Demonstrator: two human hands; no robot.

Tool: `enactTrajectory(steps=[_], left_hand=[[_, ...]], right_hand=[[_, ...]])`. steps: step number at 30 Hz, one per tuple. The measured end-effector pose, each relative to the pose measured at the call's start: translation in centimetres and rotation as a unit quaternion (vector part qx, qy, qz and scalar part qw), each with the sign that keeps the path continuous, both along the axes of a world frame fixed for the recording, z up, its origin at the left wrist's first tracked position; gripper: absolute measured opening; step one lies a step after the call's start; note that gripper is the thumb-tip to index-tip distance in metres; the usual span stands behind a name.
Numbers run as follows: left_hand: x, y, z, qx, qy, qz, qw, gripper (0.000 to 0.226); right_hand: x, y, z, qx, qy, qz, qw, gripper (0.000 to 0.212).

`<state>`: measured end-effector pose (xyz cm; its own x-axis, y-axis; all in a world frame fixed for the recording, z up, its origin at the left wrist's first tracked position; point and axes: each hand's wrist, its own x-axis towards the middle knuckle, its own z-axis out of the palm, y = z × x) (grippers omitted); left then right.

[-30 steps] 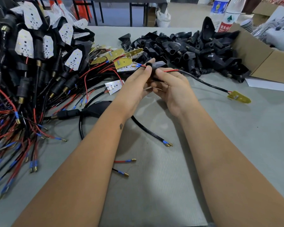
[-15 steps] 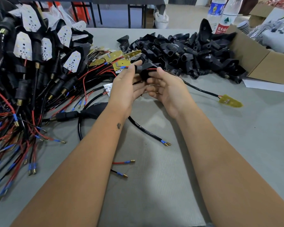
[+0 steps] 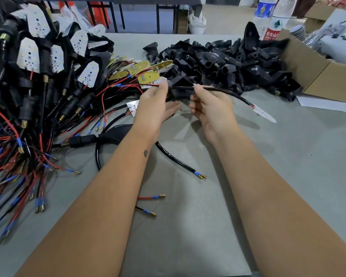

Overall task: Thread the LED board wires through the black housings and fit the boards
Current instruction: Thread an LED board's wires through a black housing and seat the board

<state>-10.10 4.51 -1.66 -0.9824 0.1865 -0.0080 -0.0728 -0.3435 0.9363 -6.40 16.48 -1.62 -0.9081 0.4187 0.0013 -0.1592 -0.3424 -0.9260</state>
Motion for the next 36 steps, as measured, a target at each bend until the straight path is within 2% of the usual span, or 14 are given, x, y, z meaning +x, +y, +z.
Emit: enactTrajectory(steps=[2, 7, 12, 14, 20, 26, 29, 36], left_hand=[[0.1, 0.0, 0.0, -0.013, 0.008, -0.021, 1.0, 0.025], [0.1, -0.3, 0.0, -0.008, 0.029, -0.042, 0.999, 0.024], [0.0, -0.5, 0.1, 0.062, 0.012, 0.006, 0.998, 0.024], [-0.1, -0.6, 0.1, 0.078, 0.003, 0.011, 0.997, 0.024], [-0.3, -0.6, 0.0, 0.065, -0.01, -0.007, 0.998, 0.029], [-0.2, -0.5, 0.0, 0.053, 0.001, -0.011, 0.999, 0.028], [0.0, -0.4, 0.1, 0.076, 0.008, 0.024, 0.997, 0.027], [0.2, -0.5, 0.8, 0.119, -0.018, 0.102, 0.987, 0.024]], right_hand=[[0.0, -0.1, -0.1, 0.024, 0.003, 0.016, 1.0, 0.014], [0.1, 0.2, 0.3, -0.024, -0.004, 0.028, 0.999, 0.011], [0.4, 0.7, 0.6, -0.172, 0.005, 0.01, 0.985, 0.018], [0.4, 0.9, 0.5, -0.201, 0.013, -0.014, 0.979, 0.018], [0.1, 0.7, 0.2, -0.115, -0.011, -0.03, 0.993, 0.013], [-0.1, 0.1, -0.1, 0.033, -0.017, -0.006, 0.999, 0.016], [0.0, 0.1, -0.1, 0.018, -0.014, 0.008, 1.0, 0.01], [-0.1, 0.8, 0.2, -0.133, -0.013, -0.019, 0.991, 0.007]])
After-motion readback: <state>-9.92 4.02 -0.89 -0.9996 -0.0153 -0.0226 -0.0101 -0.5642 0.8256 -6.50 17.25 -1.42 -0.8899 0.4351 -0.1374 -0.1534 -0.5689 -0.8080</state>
